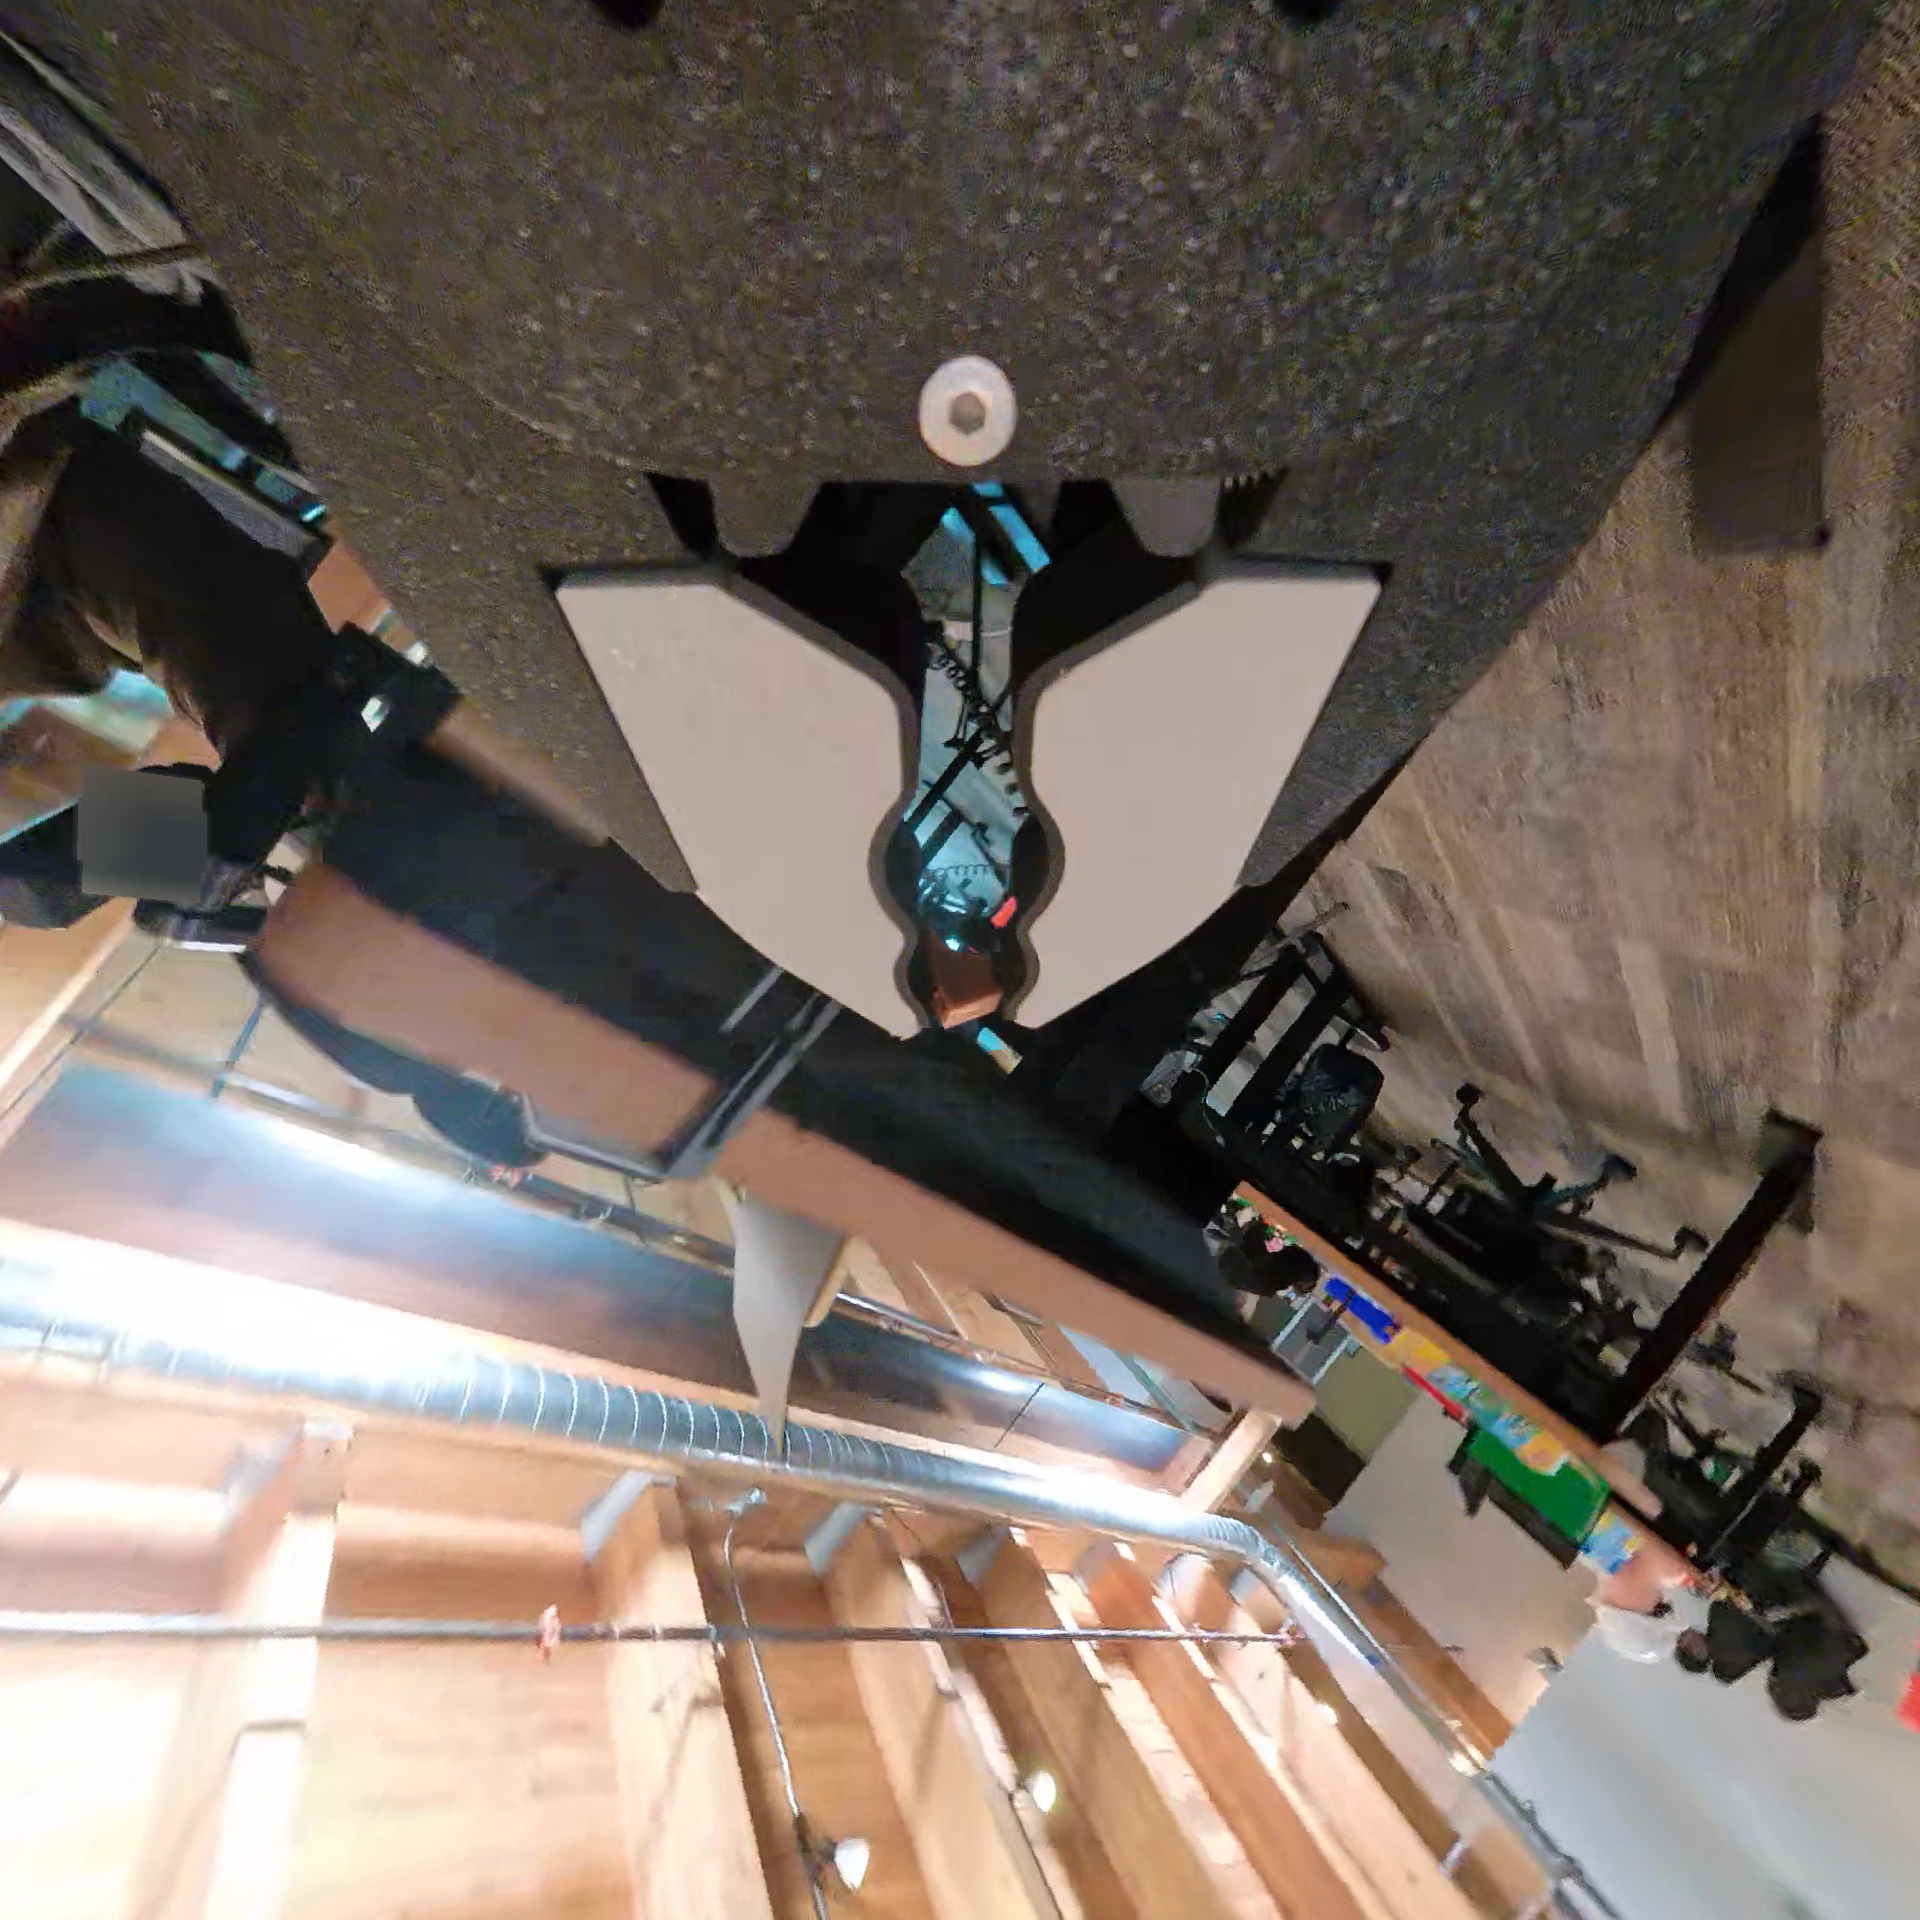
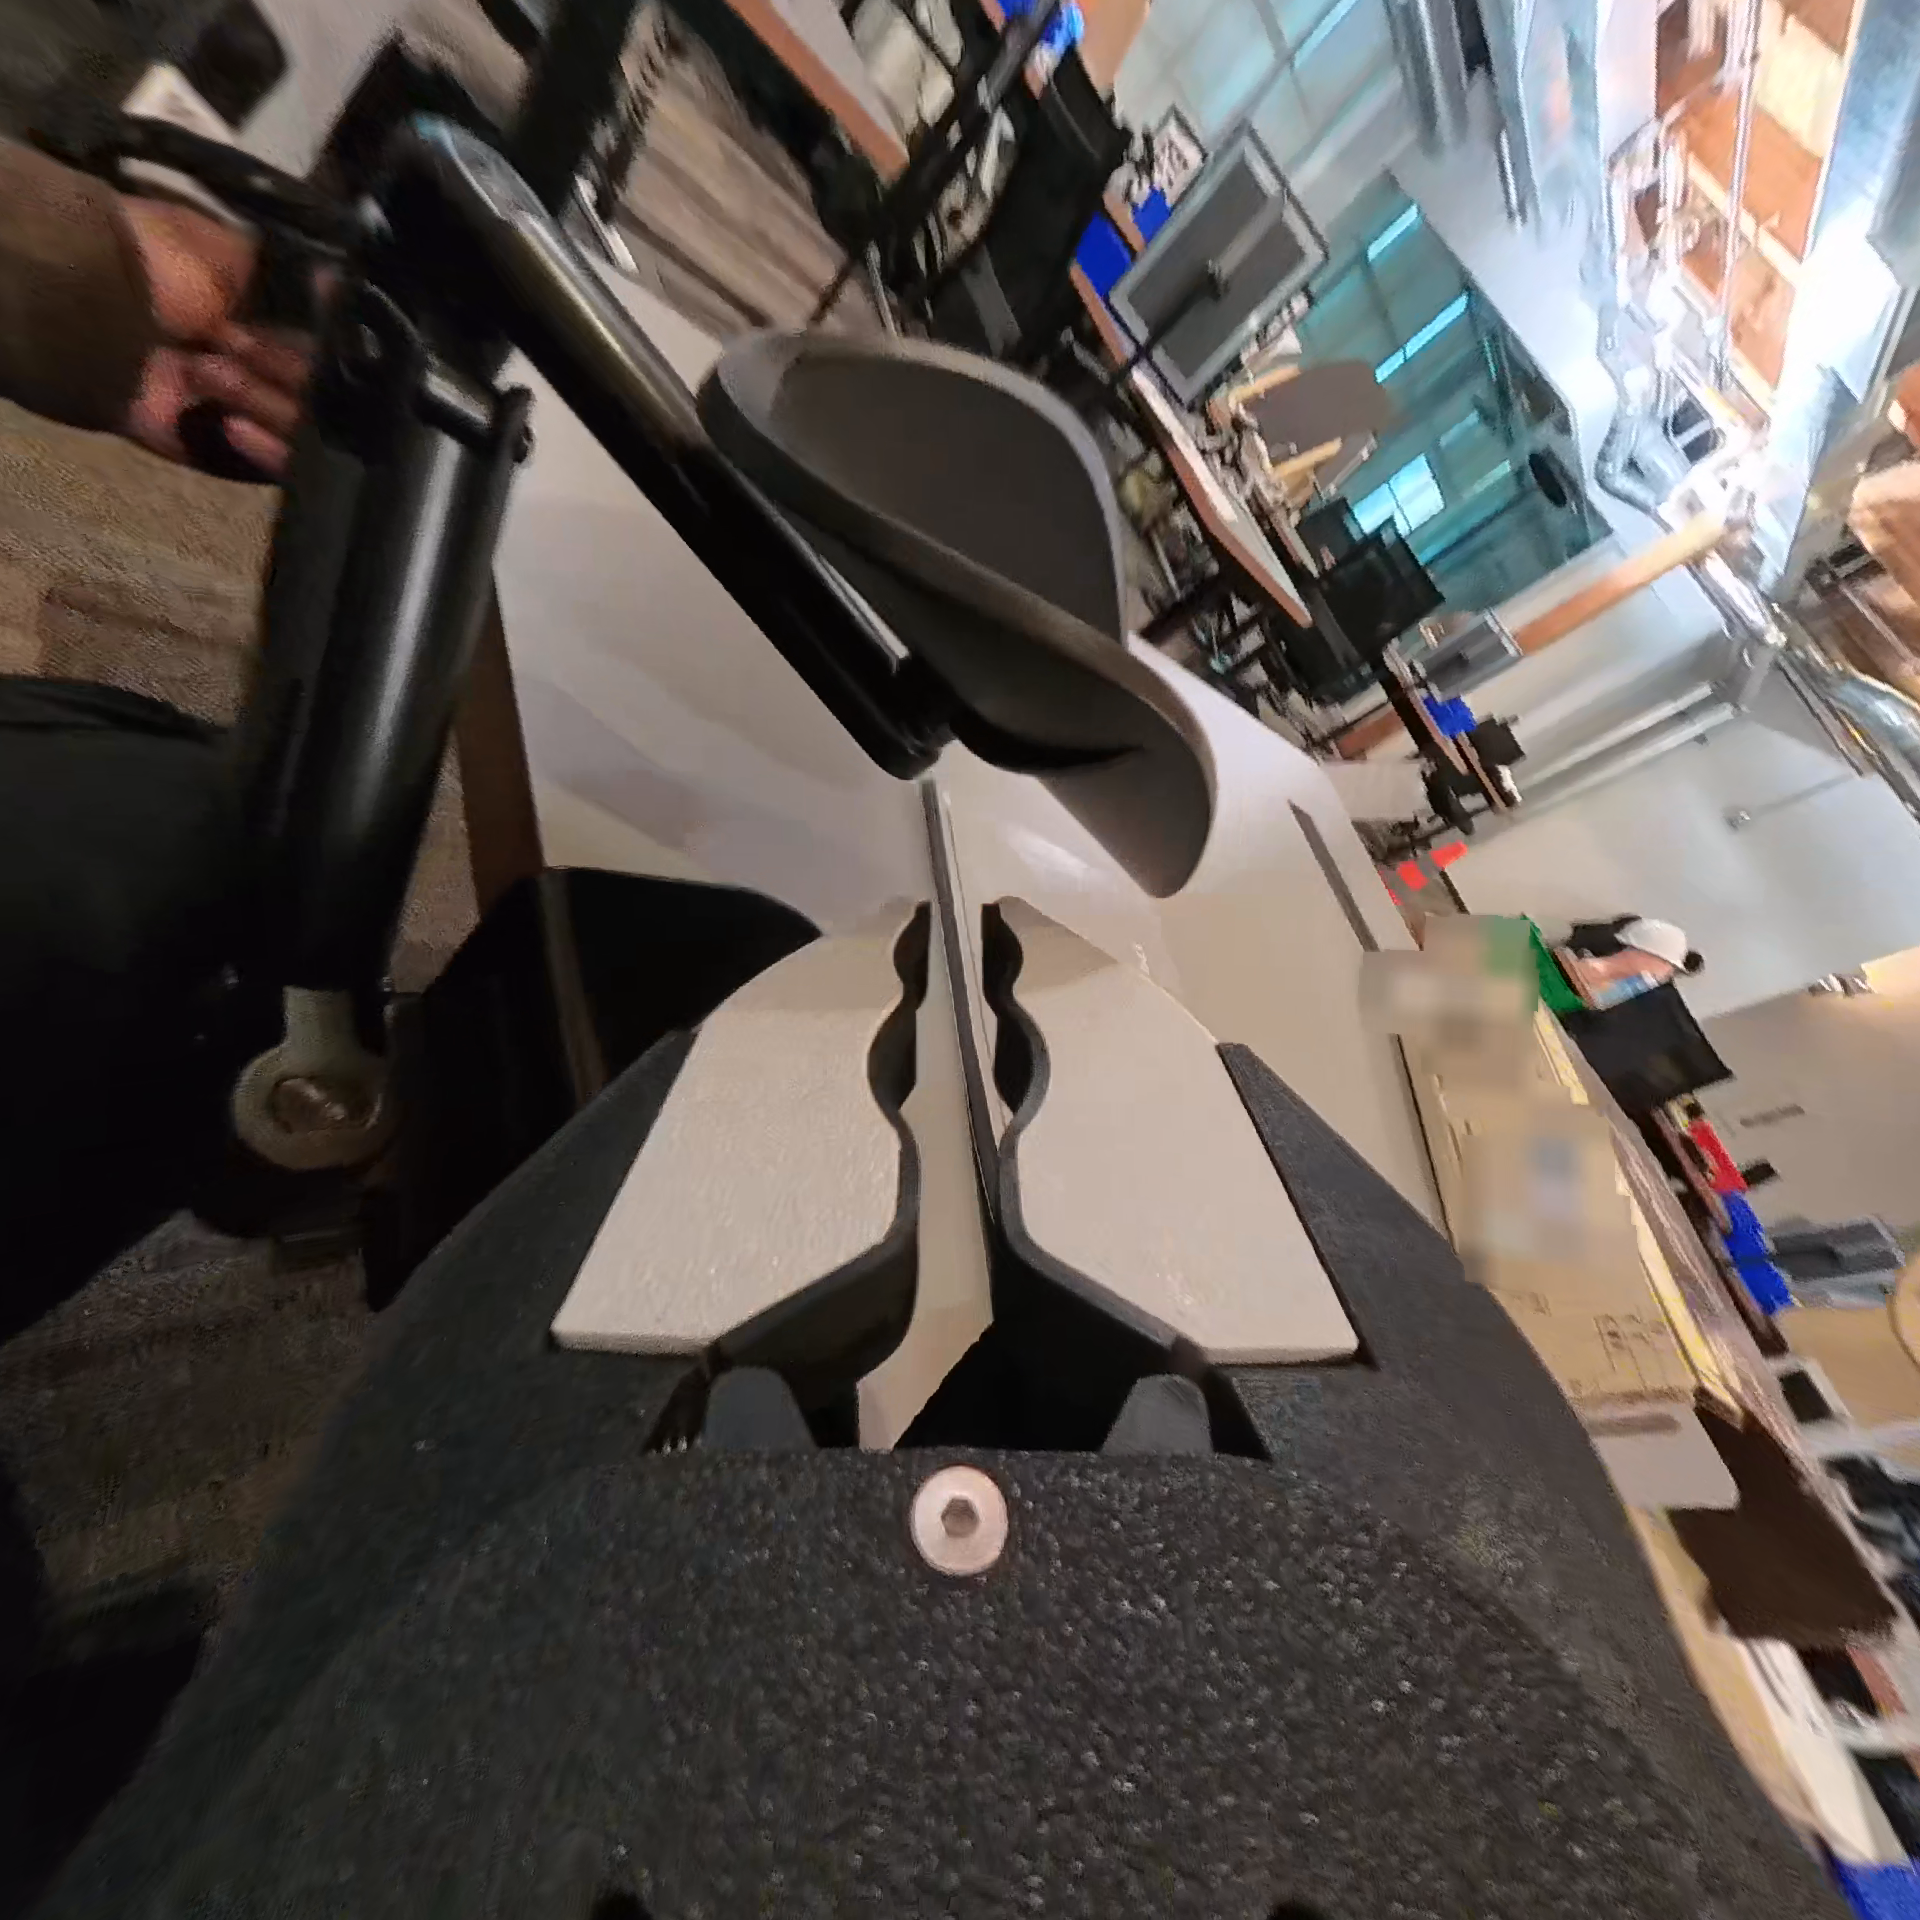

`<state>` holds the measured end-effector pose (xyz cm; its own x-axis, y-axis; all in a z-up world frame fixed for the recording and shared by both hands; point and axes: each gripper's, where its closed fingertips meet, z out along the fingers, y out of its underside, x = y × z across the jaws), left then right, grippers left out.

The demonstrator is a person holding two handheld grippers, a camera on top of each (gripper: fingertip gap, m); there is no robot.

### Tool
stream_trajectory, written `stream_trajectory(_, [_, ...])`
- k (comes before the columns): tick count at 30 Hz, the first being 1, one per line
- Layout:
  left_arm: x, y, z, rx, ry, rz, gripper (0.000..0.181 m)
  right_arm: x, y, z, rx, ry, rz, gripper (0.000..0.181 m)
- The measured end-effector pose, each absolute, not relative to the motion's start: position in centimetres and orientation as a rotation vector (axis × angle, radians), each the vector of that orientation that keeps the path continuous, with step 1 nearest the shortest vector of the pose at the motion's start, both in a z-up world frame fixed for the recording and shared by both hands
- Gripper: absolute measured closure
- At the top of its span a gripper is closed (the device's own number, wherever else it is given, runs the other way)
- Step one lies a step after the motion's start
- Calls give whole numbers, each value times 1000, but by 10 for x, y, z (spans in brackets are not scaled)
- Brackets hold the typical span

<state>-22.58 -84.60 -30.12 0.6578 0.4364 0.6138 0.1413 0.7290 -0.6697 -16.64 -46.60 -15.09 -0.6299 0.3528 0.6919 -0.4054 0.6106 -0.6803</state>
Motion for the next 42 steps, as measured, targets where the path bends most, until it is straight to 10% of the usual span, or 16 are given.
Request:
stream_trajectory(19, [-156,-523,56,-1415,-203,618,169,-82,-339,-78,-58,-1997,1913,172])
stream_trajectory(32, [-149,-208,101,-1583,-186,560,169,-110,-183,-103,-218,-2005,1718,172])
stream_trajectory(42, [-311,46,22,-1857,-175,463,168,-129,-107,-76,-437,-1836,2189,169])
